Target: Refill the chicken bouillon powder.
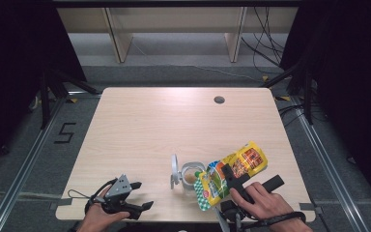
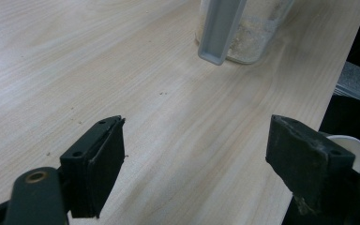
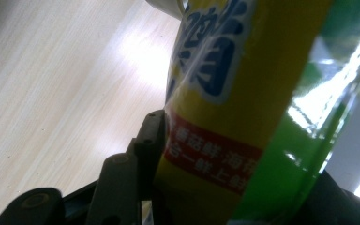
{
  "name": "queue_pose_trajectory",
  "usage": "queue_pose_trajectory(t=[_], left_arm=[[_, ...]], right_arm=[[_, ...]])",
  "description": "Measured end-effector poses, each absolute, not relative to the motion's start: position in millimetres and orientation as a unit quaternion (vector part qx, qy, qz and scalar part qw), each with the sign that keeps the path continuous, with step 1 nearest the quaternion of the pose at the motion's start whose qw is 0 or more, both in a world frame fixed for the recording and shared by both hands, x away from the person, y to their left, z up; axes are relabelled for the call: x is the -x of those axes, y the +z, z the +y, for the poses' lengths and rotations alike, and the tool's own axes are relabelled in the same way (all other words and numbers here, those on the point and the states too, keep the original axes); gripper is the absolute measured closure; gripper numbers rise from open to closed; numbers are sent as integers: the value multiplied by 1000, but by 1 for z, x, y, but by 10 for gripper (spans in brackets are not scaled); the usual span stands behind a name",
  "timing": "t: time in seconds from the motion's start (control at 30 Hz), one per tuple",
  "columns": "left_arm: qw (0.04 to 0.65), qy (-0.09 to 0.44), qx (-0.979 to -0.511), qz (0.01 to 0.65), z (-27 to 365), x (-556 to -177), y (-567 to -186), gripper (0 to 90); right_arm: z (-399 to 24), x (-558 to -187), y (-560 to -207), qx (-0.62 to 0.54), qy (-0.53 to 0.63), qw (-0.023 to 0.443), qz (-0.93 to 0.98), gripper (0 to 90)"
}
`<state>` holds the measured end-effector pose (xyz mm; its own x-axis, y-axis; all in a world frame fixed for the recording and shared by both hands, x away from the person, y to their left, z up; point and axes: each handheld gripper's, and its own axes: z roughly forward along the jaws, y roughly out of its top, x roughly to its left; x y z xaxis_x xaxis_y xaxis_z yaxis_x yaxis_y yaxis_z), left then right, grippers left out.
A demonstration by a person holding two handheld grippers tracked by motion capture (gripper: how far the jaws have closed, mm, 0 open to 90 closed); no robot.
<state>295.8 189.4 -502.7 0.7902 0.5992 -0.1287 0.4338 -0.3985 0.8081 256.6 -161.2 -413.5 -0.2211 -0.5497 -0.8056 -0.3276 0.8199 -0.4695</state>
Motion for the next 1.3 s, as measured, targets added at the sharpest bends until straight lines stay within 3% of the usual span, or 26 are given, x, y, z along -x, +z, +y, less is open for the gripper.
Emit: queue_pose_trajectory(t=[1.3], left_arm=[[454, 94, -831, 308, 189, -296, -503, 193]], right_arm=[[-160, -259, -412, 324, -133, 550, 758, 591]])
